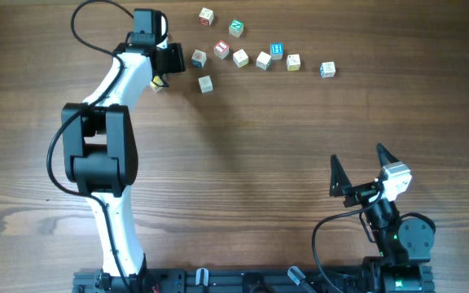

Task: Form a horizontal line
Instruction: 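Lower the left gripper and grasp the white block with brown drawing, then lift the held block and carry it toward the table center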

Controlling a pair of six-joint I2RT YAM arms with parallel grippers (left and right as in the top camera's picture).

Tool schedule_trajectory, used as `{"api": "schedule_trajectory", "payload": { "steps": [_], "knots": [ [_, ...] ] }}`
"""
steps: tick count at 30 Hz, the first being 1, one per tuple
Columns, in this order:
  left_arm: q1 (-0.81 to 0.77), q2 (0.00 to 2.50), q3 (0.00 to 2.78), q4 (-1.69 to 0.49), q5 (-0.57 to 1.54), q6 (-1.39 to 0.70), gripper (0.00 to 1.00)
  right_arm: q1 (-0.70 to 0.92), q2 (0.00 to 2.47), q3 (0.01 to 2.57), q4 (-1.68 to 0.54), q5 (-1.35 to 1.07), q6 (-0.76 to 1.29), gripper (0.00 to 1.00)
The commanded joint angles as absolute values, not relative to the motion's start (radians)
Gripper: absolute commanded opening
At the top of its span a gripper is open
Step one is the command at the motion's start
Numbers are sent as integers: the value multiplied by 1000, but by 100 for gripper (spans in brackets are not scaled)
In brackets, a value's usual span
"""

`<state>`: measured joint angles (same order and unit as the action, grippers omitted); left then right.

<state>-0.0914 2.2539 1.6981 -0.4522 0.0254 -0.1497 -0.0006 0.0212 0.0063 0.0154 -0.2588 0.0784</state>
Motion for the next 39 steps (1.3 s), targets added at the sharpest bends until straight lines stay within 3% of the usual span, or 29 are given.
{"api": "schedule_trajectory", "payload": {
  "steps": [1,10,20,24,27,39],
  "knots": [
    [-89,2273,1686,-440,33,-134,63,4,14,6,21,-268,82,100],
    [-89,2273,1684,-435,33,-134,56,4,14,6,21,-268,81,100],
    [-89,2273,1653,-402,33,-134,55,4,14,6,21,-268,81,100],
    [-89,2273,1653,-397,33,-134,43,4,14,6,21,-268,81,100],
    [-89,2273,1653,-397,33,-134,53,4,14,6,21,-268,81,100],
    [-89,2301,1652,-381,20,-134,51,4,14,6,21,-268,81,100]
  ]
}}
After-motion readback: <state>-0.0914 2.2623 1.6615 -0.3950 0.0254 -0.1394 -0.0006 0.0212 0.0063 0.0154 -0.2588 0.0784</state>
